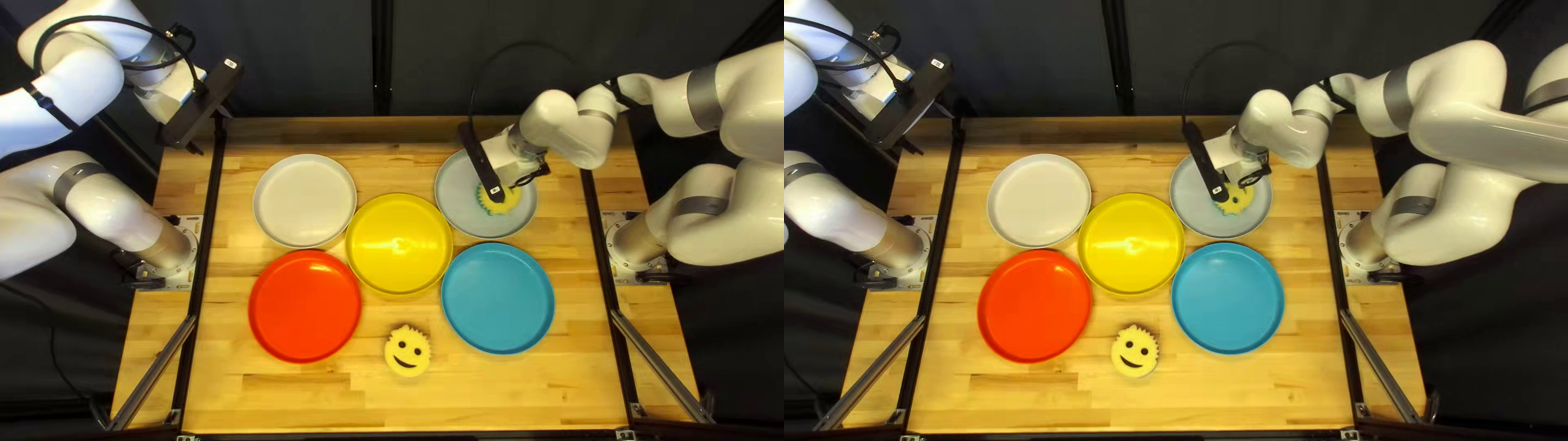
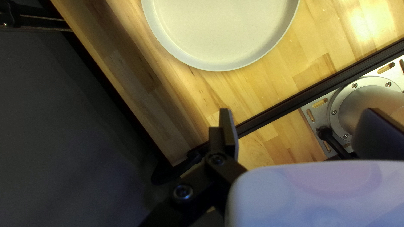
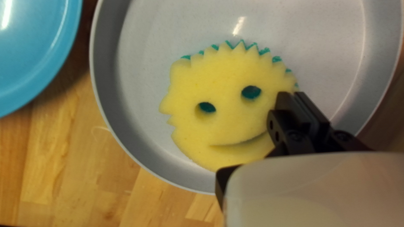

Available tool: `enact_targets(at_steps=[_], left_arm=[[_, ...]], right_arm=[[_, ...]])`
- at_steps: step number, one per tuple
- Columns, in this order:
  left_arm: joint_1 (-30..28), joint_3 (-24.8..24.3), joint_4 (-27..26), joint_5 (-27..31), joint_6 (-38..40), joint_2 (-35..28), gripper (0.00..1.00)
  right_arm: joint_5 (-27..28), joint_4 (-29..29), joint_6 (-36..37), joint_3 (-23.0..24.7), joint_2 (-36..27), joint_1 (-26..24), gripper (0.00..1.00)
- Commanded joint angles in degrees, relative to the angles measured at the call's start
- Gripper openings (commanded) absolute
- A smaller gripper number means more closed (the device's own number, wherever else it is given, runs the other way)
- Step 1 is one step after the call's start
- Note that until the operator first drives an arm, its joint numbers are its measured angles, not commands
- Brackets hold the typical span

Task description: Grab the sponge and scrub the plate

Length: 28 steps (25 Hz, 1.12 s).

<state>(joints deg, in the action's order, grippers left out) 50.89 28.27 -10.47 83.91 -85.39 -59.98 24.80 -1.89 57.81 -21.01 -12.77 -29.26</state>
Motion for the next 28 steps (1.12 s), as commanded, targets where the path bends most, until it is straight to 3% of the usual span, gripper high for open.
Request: enact_targets(at_steps=[1,6,11,22,28], left_arm=[[0.0,0.0,0.0,0.0,0.0,0.0,1.0],[0.0,0.0,0.0,0.0,0.0,0.0,1.0],[0.0,0.0,0.0,0.0,0.0,0.0,1.0],[0.0,0.0,0.0,0.0,0.0,0.0,1.0],[0.0,0.0,0.0,0.0,0.0,0.0,1.0]], right_arm=[[0.9,-1.85,5.1,-1.29,0.61,-2.84,0.0],[2.18,-2.84,7.79,-2.36,0.73,-4.51,0.0],[1.93,-3.05,8.18,-0.41,-0.79,-3.58,0.0],[2.24,4.51,-3.99,6.2,-7.44,5.83,0.0],[0.58,5.88,-3.93,5.66,-5.19,5.12,0.0]])
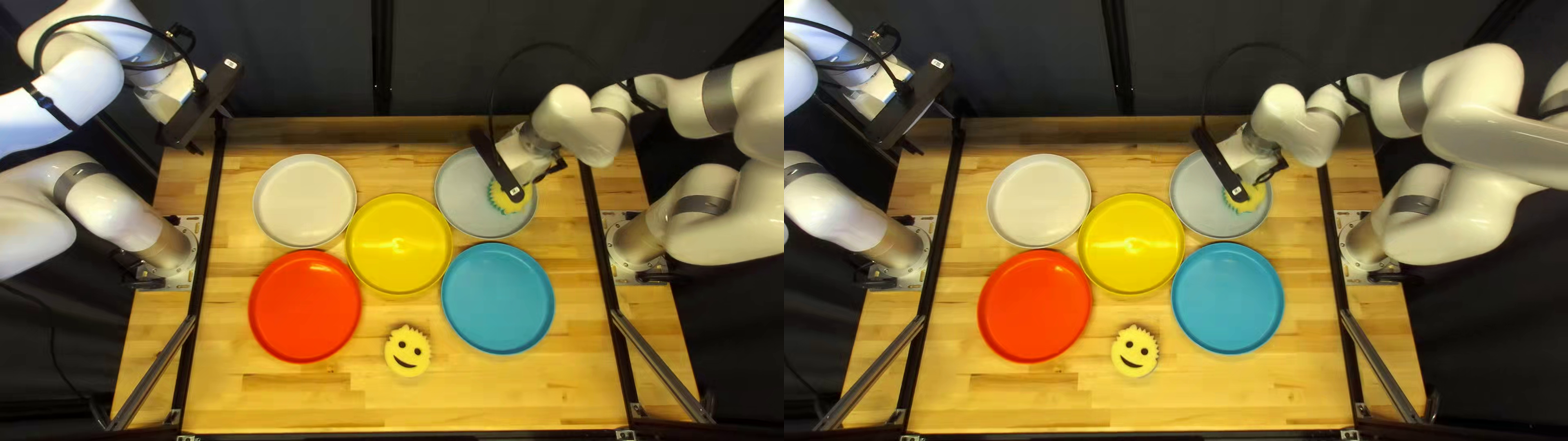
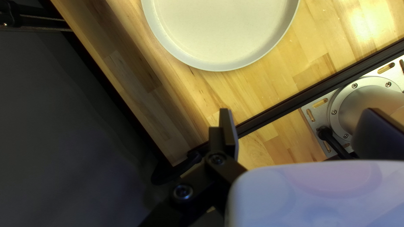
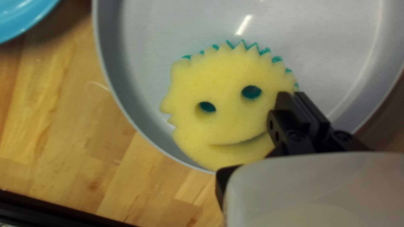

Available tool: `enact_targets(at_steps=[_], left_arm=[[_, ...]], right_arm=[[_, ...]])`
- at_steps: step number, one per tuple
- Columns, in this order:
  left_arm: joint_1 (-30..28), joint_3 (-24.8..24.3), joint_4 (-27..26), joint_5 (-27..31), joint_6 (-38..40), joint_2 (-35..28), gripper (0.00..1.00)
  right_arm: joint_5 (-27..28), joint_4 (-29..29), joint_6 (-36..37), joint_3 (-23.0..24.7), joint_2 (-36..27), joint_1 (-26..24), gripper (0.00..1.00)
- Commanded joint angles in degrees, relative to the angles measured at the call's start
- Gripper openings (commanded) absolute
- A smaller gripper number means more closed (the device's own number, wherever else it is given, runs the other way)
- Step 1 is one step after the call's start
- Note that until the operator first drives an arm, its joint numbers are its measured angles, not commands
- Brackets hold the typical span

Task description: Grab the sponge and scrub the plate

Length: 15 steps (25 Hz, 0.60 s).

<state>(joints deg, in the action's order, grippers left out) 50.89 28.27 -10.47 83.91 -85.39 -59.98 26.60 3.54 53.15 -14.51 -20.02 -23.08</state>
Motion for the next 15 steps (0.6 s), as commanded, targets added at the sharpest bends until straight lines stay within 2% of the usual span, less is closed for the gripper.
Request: enact_targets(at_steps=[1,5,15], left_arm=[[0.0,0.0,0.0,0.0,0.0,0.0,1.0],[0.0,0.0,0.0,0.0,0.0,0.0,1.0],[0.0,0.0,0.0,0.0,0.0,0.0,1.0]], right_arm=[[-1.55,0.4,1.18,-1.31,2.87,-1.57,0.0],[-2.03,-1.86,6.26,-4.11,6.24,-5.37,0.0],[-0.67,-6.73,14.31,-11.55,12.9,-11.01,0.0]])
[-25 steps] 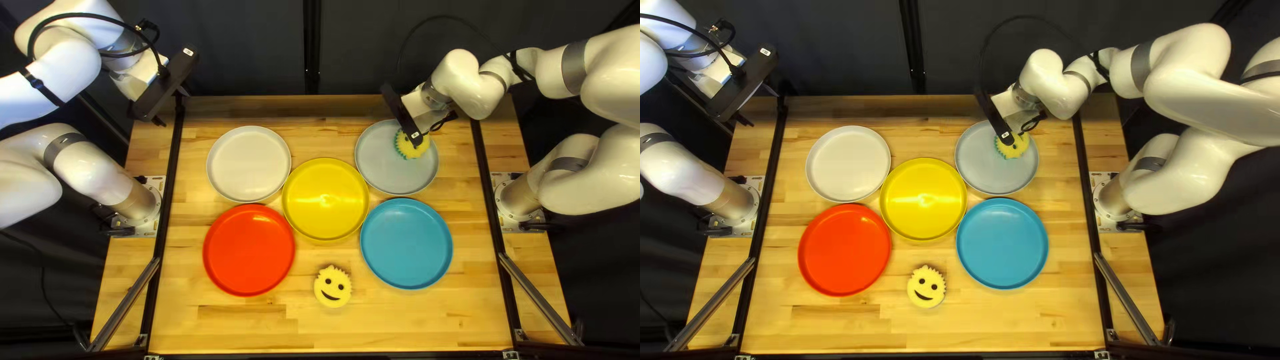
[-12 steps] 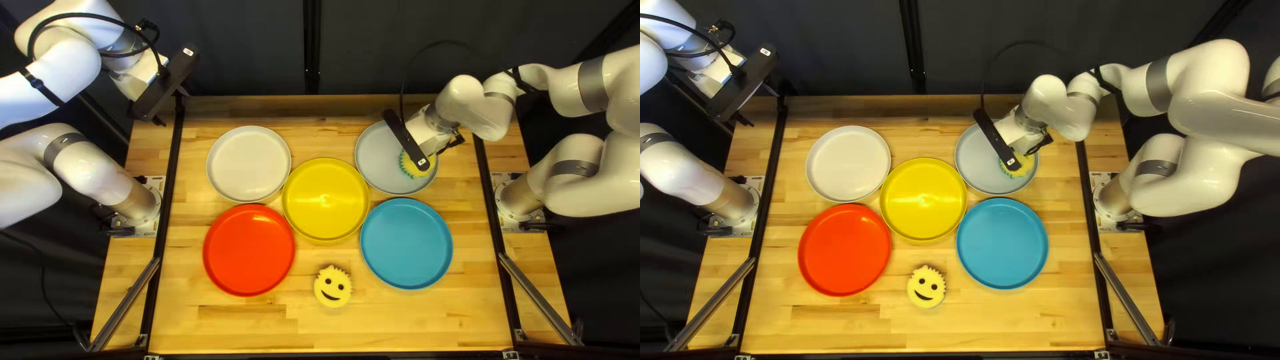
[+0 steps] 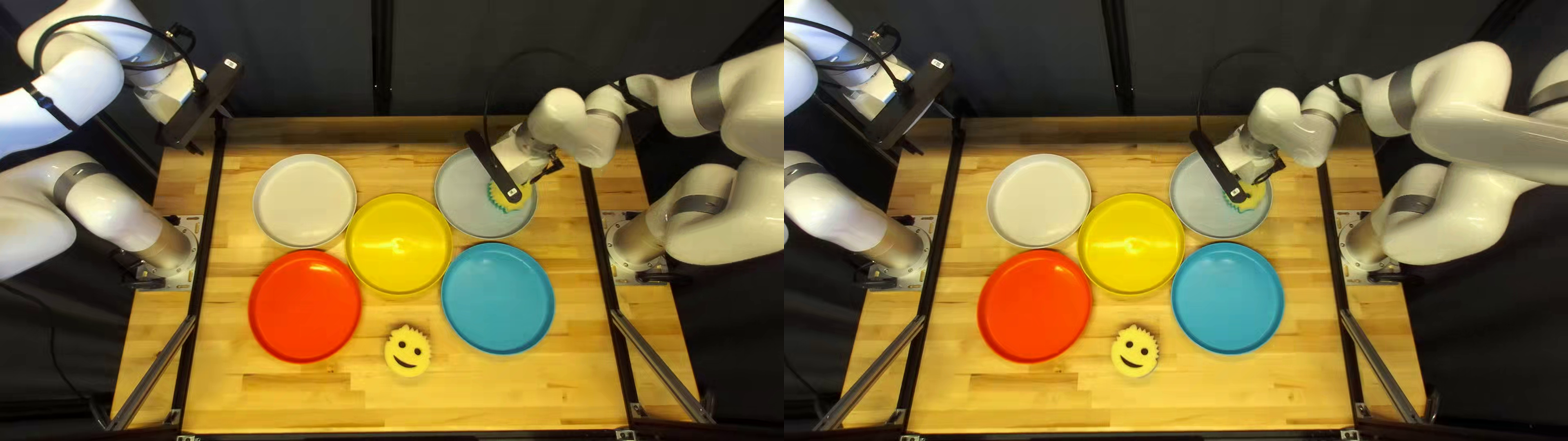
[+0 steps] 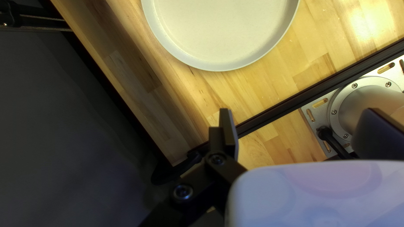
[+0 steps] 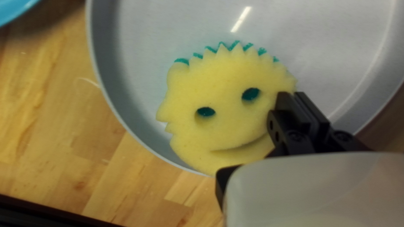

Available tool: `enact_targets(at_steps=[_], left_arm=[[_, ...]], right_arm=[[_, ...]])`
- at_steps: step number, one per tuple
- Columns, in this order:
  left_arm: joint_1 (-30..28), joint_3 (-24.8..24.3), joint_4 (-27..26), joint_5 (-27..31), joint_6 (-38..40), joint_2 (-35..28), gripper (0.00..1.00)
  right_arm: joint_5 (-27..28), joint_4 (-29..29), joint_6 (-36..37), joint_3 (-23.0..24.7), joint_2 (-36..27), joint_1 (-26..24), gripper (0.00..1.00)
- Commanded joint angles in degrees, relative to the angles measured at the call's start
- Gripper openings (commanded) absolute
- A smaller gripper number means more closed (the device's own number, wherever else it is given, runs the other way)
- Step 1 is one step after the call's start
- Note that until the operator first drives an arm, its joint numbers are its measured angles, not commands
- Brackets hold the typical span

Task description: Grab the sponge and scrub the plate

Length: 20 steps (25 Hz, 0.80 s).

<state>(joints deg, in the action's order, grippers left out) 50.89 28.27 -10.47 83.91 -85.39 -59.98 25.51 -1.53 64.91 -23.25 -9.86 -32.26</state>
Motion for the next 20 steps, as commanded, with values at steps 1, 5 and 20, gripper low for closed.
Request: enact_targets(at_steps=[1,5,20], left_arm=[[0.0,0.0,0.0,0.0,0.0,0.0,1.0],[0.0,0.0,0.0,0.0,0.0,0.0,1.0],[0.0,0.0,0.0,0.0,0.0,0.0,1.0]], right_arm=[[0.53,-1.86,2.75,-3.25,3.13,-1.99,0.0],[0.89,-2.57,3.28,-4.96,4.83,-2.36,0.0],[-0.49,8.74,-17.3,2.86,-2.01,10.7,0.0]])
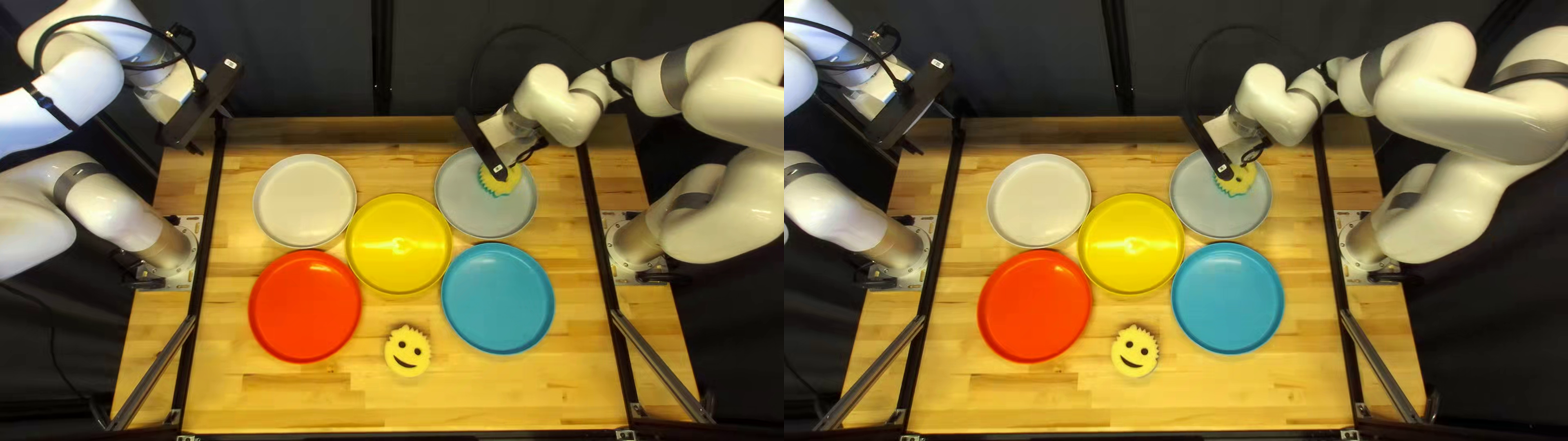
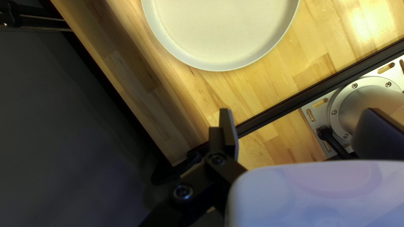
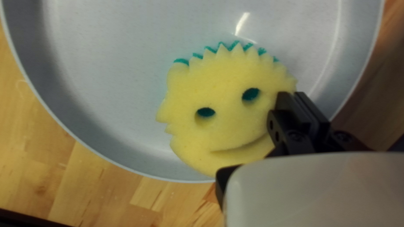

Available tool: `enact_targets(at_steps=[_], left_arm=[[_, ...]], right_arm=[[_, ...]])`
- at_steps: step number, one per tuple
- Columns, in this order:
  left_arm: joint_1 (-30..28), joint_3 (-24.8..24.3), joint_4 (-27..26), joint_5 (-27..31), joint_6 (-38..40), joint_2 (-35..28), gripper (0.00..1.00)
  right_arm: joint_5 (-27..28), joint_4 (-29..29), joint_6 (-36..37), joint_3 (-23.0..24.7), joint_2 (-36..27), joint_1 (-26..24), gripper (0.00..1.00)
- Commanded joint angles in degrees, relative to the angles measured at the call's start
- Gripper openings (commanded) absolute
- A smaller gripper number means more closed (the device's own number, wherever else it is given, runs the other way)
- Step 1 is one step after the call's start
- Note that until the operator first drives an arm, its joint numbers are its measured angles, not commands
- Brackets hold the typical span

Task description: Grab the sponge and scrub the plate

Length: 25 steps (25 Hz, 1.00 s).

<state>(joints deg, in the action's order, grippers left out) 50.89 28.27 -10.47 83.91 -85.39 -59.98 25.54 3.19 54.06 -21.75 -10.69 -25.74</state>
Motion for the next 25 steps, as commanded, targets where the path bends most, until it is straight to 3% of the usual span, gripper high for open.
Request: enact_targets(at_steps=[1,7,10,17,20,25], left_arm=[[0.0,0.0,0.0,0.0,0.0,0.0,1.0],[0.0,0.0,0.0,0.0,0.0,0.0,1.0],[0.0,0.0,0.0,0.0,0.0,0.0,1.0],[0.0,0.0,0.0,0.0,0.0,0.0,1.0],[0.0,0.0,0.0,0.0,0.0,0.0,1.0],[0.0,0.0,0.0,0.0,0.0,0.0,1.0]], right_arm=[[-0.79,4.84,-7.72,1.16,-0.63,4.91,0.0],[-0.52,5.07,-6.07,-4.31,5.3,2.76,0.0],[3.11,5.84,-8.26,-10.71,11.1,1.71,0.0],[9.38,3.85,-7.9,-17.85,15.05,-1.52,0.0],[10.9,2.87,-7.93,-19.12,15.25,-2.35,0.0],[10.98,0.73,-9.4,-17.32,12.24,-1.12,0.0]])
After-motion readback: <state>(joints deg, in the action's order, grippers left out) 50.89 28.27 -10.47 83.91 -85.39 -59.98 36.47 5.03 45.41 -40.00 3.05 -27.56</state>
